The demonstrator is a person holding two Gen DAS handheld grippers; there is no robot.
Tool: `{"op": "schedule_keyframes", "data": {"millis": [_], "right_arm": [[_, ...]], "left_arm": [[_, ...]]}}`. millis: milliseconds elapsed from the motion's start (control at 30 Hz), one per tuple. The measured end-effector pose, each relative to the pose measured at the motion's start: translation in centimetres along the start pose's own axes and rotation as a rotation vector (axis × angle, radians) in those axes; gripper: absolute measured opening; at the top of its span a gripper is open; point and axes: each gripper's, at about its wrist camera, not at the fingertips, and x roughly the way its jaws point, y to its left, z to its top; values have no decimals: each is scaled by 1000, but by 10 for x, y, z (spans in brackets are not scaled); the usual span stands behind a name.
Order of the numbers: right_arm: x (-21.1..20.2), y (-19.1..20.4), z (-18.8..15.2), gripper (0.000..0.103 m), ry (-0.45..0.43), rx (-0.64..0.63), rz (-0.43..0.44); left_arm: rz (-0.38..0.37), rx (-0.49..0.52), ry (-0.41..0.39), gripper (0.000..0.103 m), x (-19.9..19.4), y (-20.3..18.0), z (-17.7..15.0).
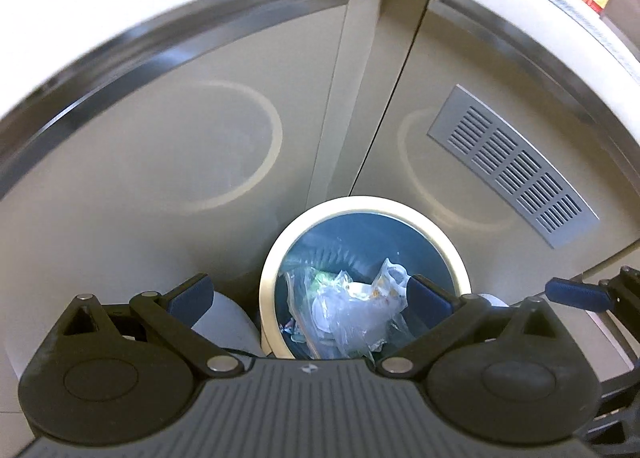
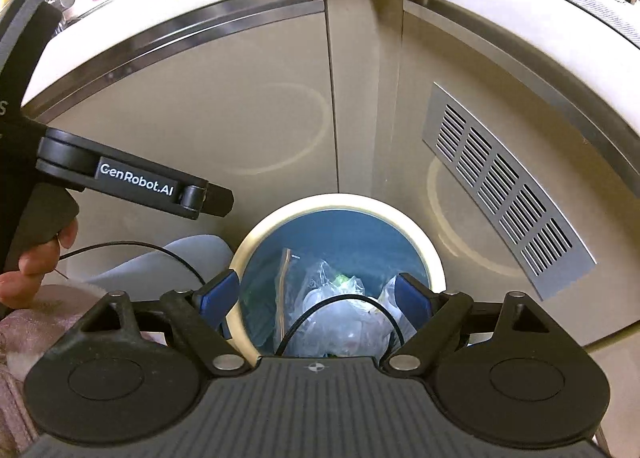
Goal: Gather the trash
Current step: 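Raise both open grippers out of the bin, then move the right gripper to the translucent box while the left gripper moves toward the metal egg ring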
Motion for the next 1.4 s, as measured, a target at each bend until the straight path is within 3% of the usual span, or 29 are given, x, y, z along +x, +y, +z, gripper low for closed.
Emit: {"op": "schedule_keyframes", "data": {"millis": [300, 733, 1100, 1400], "right_arm": [[-1, 2, 0, 87, -5, 7, -6], [1, 1, 1, 90, -6, 13, -11], [-36, -19, 20, 91, -163, 54, -4], [-85, -46, 82, 98, -441, 56, -49]], "left_arm": [[-1, 70, -33, 103, -3, -12, -4], [7, 56, -21, 103, -1, -7, -1], [36, 115, -111, 103, -22, -16, 8], [11, 53, -183, 103, -53, -8, 31]]}}
